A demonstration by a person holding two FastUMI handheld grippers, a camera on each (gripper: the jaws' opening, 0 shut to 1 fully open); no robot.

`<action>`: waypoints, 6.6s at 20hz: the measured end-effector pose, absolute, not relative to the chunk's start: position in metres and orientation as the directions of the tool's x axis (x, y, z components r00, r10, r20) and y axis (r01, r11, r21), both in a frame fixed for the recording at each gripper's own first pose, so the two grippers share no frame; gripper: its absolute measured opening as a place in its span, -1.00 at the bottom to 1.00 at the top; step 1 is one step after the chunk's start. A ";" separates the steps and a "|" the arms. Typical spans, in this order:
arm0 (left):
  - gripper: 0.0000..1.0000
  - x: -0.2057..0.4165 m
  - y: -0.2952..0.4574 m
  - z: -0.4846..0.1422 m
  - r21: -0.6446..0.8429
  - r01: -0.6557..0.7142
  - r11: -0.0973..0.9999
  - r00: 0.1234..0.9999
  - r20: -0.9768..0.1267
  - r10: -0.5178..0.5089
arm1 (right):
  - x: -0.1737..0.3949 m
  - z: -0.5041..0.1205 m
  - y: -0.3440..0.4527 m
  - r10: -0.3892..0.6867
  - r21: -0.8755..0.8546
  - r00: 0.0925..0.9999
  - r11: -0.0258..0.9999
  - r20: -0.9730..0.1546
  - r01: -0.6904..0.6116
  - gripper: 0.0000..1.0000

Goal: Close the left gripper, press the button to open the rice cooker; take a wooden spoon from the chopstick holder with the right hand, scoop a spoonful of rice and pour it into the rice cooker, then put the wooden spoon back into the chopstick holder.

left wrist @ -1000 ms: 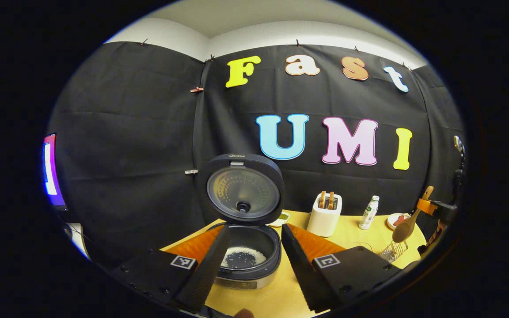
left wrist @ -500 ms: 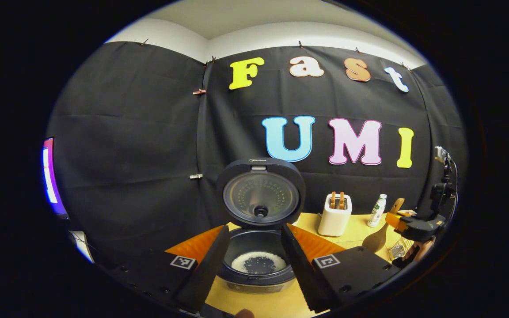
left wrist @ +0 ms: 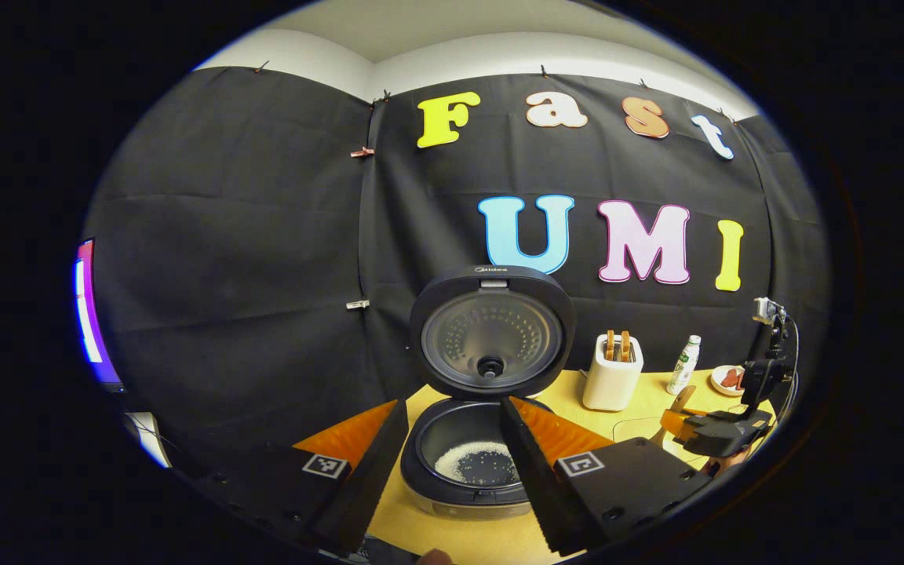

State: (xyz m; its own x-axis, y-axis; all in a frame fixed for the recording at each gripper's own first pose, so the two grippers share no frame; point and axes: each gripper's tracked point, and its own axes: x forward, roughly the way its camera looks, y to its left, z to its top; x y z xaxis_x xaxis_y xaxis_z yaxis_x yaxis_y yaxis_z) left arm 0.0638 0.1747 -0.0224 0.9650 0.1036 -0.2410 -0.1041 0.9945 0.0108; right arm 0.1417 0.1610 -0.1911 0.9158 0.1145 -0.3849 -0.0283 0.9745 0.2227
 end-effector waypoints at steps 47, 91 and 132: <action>0.67 0.042 0.221 -0.009 -0.090 -0.172 0.981 0.967 -0.205 0.151 | 0.133 -0.061 0.339 0.501 0.490 0.829 0.803 -0.247 -0.340 -0.82; 0.67 0.055 0.048 0.003 -0.134 -0.032 0.990 0.975 -0.222 0.002 | 0.134 -0.018 0.114 0.287 0.105 0.948 0.956 -0.142 -0.273 -0.83; 0.68 0.061 -0.056 0.014 -0.110 -0.015 0.994 0.986 -0.165 -0.003 | 0.126 -0.129 -0.132 -0.110 0.047 0.919 0.989 -0.379 0.138 -0.55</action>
State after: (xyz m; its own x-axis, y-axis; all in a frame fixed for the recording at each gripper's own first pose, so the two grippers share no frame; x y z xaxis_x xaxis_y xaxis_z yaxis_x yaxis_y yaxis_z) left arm 0.0609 -0.0558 0.0137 0.9863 -0.0029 -0.1648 -0.0155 0.9938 -0.1101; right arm 0.1255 -0.1323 -0.1289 0.9188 -0.1099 -0.3791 0.1378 0.9893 0.0471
